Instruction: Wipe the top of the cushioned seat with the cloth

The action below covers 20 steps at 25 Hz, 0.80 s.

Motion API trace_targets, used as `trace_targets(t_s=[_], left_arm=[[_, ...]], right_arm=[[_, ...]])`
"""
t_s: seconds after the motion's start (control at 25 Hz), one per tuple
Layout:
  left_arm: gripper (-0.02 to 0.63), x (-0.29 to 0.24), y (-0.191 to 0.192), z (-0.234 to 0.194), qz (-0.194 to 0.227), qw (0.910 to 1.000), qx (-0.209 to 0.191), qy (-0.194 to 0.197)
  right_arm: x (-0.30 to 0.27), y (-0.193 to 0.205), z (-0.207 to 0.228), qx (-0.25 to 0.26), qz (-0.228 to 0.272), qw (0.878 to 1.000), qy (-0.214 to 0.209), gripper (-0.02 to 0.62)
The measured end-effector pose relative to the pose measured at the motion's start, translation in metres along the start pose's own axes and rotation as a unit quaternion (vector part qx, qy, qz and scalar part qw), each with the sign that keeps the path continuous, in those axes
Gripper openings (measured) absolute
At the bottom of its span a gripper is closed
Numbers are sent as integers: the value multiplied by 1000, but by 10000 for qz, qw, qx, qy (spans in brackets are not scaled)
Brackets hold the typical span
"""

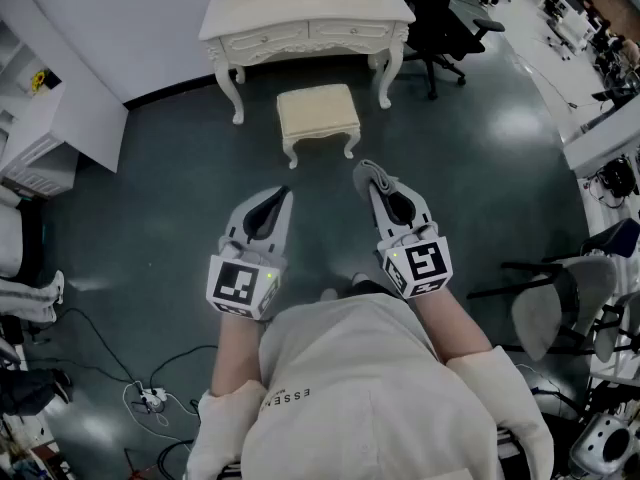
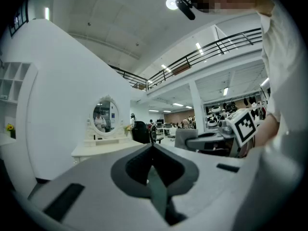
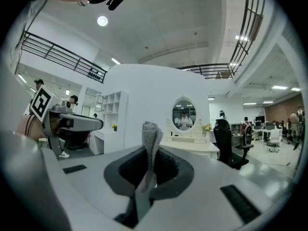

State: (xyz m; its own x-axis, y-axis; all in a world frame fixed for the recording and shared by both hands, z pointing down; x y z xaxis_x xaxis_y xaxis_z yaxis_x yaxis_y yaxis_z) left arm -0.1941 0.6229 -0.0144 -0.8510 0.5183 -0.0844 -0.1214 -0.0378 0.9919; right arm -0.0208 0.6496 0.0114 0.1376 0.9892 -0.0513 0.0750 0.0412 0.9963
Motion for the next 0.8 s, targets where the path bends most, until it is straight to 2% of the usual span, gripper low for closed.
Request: trace_targets(t_s=[0.36,0.64,0.8], left_arm=[[2,5,2,-16,-8,9999,7,-153],[2,7,5,-27,-28,9996,68,-281],[2,-2,15,-33,-134,9993,134,-314]], right_arm=[[-13,-1,-5,40,-51,10000,35,26],[-21,-1,-4,-154,-1,9998,93,26],[-31,11,-1,-141,-190,9997,66,26]])
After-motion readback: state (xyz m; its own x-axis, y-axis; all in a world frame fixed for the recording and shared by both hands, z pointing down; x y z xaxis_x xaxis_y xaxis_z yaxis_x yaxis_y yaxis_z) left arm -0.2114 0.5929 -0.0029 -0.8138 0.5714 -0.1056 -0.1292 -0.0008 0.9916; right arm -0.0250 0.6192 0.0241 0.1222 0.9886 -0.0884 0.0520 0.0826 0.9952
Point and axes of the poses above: the fingertips, and each gripper's own axes: x backward along the fingers, z to its right, y out of its underside, the point moved 3 cm from there along x, backward along the fingers, and after that the axes turned 8 degrees about y, right-handed, at the moved point
